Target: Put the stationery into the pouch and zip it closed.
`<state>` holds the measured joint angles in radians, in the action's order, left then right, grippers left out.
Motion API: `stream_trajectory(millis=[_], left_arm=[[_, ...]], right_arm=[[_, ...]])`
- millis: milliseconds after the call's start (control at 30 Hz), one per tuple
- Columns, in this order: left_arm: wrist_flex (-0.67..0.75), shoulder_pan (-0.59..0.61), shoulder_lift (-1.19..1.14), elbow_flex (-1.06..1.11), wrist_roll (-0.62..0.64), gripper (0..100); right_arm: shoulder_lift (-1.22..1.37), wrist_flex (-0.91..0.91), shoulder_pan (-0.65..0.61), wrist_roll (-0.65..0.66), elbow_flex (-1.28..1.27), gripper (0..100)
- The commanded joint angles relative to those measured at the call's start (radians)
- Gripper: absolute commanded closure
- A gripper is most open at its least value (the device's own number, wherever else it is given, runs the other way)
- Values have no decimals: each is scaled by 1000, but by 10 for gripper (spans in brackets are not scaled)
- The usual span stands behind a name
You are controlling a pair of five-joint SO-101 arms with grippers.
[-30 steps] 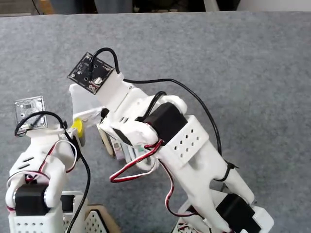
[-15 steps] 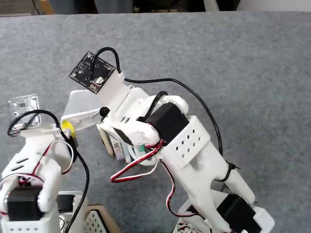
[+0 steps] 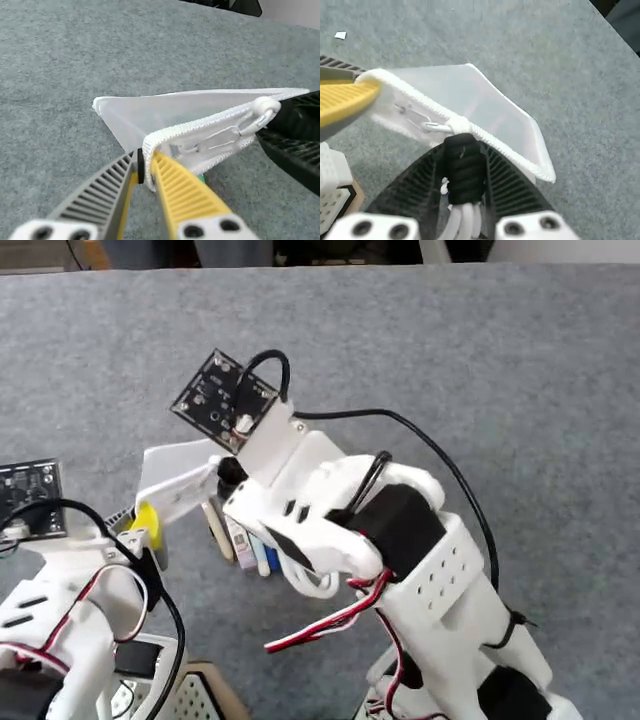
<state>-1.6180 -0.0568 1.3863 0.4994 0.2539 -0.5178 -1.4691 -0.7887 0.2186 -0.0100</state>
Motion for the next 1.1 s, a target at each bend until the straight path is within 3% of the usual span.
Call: stream_trajectory(millis=[0,433,933,1067], left_arm=[[-5,-27,6,-2,9,973],[-5,-27,6,1,8,973],[-5,-27,6,1,8,973],[-2,-27,6,2,8,973]], right_arm=[[-25,6,21,-2,-50,986],[-27,5,310,-2,-74,986],[-28,-40,264,0,-67,984],[-28,-129,193,109,-65,906]])
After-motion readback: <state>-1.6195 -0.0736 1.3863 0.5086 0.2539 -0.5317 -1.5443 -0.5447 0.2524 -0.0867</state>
